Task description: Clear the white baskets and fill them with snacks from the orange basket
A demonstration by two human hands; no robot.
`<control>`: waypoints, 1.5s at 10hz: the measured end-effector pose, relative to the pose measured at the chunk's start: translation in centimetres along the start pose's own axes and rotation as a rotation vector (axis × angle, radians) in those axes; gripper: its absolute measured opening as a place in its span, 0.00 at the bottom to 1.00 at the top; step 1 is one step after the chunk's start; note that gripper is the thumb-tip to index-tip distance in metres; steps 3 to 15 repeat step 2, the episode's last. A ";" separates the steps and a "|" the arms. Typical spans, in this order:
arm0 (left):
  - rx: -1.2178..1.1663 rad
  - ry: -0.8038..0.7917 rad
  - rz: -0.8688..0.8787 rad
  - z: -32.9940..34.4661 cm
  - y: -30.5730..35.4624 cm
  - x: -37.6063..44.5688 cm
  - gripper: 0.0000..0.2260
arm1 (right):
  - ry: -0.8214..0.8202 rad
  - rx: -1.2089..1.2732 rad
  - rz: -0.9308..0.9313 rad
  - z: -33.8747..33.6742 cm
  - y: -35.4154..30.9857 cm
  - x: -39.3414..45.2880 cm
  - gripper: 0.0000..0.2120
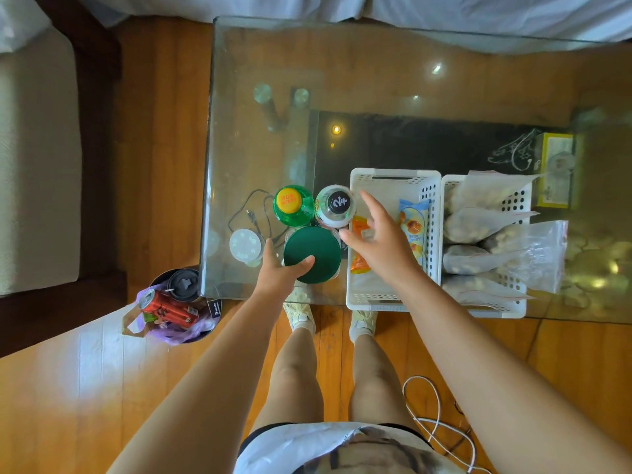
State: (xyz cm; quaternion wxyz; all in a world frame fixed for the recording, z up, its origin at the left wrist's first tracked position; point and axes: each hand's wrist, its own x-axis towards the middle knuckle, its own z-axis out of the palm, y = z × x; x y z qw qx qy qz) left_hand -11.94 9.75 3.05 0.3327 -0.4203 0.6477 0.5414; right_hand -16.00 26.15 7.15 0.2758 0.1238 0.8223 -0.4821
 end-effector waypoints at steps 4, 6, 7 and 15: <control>-0.033 0.074 -0.024 -1.9 -0.4 -4.8 0.20 | 0.040 0.138 0.052 -4.5 -0.9 -9.7 0.17; -0.033 0.074 -0.024 -1.9 -0.4 -4.8 0.20 | 0.040 0.138 0.052 -4.5 -0.9 -9.7 0.17; -0.033 0.074 -0.024 -1.9 -0.4 -4.8 0.20 | 0.040 0.138 0.052 -4.5 -0.9 -9.7 0.17; -0.033 0.074 -0.024 -1.9 -0.4 -4.8 0.20 | 0.040 0.138 0.052 -4.5 -0.9 -9.7 0.17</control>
